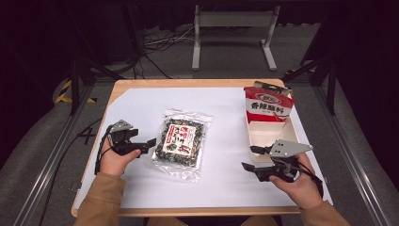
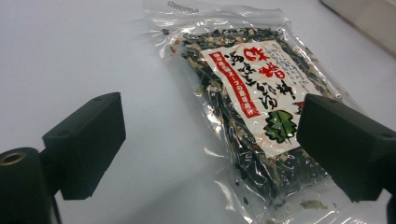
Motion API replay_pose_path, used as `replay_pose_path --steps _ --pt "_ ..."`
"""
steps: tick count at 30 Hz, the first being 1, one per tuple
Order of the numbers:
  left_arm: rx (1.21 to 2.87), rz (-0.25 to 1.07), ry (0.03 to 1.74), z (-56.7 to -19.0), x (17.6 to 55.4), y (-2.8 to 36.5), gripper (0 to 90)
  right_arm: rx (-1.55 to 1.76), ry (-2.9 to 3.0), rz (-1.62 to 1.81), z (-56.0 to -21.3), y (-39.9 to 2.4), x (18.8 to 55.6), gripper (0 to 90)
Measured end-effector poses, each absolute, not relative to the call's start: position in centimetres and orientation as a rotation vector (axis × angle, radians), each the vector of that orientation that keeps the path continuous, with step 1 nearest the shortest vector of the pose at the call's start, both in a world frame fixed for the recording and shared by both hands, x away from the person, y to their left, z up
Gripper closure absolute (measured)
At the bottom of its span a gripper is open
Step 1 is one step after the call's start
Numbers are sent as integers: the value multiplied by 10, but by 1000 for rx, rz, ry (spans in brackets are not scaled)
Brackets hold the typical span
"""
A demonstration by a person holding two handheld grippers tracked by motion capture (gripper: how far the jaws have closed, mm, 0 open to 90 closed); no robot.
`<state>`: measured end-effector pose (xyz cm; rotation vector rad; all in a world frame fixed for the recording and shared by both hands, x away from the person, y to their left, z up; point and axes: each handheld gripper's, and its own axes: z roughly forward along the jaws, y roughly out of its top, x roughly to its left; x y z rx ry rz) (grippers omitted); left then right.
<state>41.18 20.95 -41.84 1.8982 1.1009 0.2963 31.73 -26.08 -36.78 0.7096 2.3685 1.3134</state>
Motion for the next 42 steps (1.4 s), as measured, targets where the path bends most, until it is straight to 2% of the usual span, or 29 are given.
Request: replay_pose_path --steps 4,8,11,16,25,36,42 --pt "1906 254 1128 -422 418 205 92 711 2375 1303 -373 -258 318 352" --pt "1907 249 1169 -428 425 202 132 715 2376 1305 -380 -255 319 354" --pt "1897 254 1164 -430 430 198 168 721 2366 1310 -385 -253 321 355" --pt "1976 289 1101 -435 434 188 261 716 2358 1322 -387 -250 321 356" --pt "1993 155 1148 -444 439 182 363 704 2345 1315 -387 -249 321 357" --pt "1987 -7 1161 -448 443 182 344 702 2337 1303 -387 -248 320 349" --pt "1960 -39 1182 -448 445 185 248 703 2336 1302 -387 -248 320 345"
